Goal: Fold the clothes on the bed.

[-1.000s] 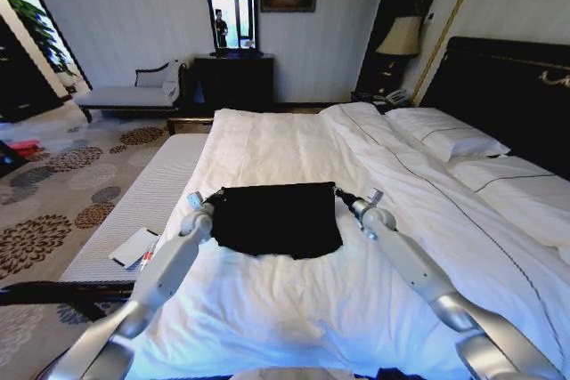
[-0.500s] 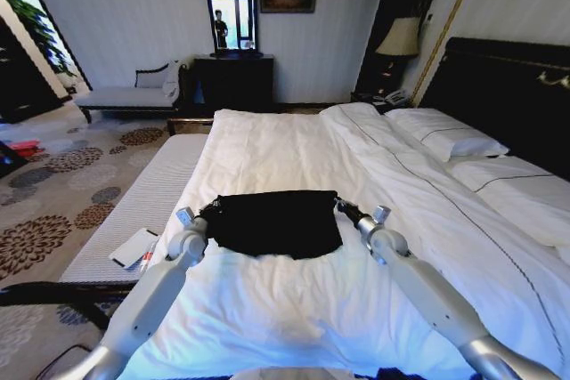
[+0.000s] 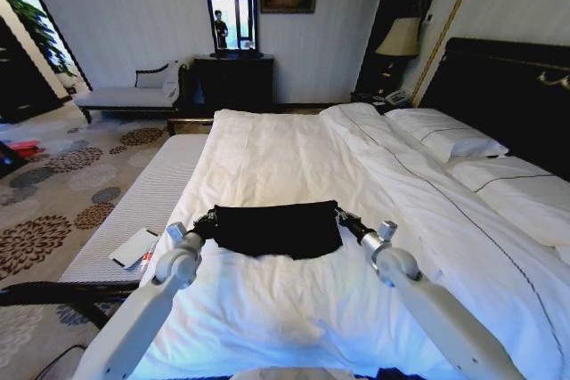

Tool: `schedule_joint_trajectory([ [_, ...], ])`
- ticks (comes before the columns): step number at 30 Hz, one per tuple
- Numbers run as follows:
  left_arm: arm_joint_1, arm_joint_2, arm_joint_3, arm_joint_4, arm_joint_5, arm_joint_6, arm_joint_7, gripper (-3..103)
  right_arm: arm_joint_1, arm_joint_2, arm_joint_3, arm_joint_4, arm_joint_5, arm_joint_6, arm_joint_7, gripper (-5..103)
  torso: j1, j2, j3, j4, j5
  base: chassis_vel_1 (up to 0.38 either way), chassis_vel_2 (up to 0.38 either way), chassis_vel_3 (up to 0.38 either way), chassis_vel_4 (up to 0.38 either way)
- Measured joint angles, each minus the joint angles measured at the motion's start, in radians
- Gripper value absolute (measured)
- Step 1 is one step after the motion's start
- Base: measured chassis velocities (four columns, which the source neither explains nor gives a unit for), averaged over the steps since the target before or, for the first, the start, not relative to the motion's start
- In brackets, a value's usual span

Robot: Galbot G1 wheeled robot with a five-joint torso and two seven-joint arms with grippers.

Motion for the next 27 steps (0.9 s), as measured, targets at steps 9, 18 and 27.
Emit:
schedule_joint_trajectory([
  [9,0.115,-0.004,-0.066,-0.01,0.033,-0.012,0.016,0,-0.095,0.029,0.026,0.005,-0.041,0.021,0.0,0,0.0,0.0,0.0,0.0002,0.0,0.0,0.0,0.0,0.0],
  [18,0.115,-0.031,-0.045,0.036,0.069,-0.011,0.012,-2,-0.124,0.045,0.026,-0.032,-0.054,0.028,0.013,0,0.0,0.0,0.0,0.0003,0.0,0.0,0.0,0.0,0.0],
  [27,0.2,-0.023,-0.057,-0.072,0.128,0.003,-0.01,30,-0.232,0.022,0.099,0.061,-0.086,0.03,0.01,21,0.0,0.0,0.0,-0.0001,0.0001,0.0,0.0,0.0,0.0],
])
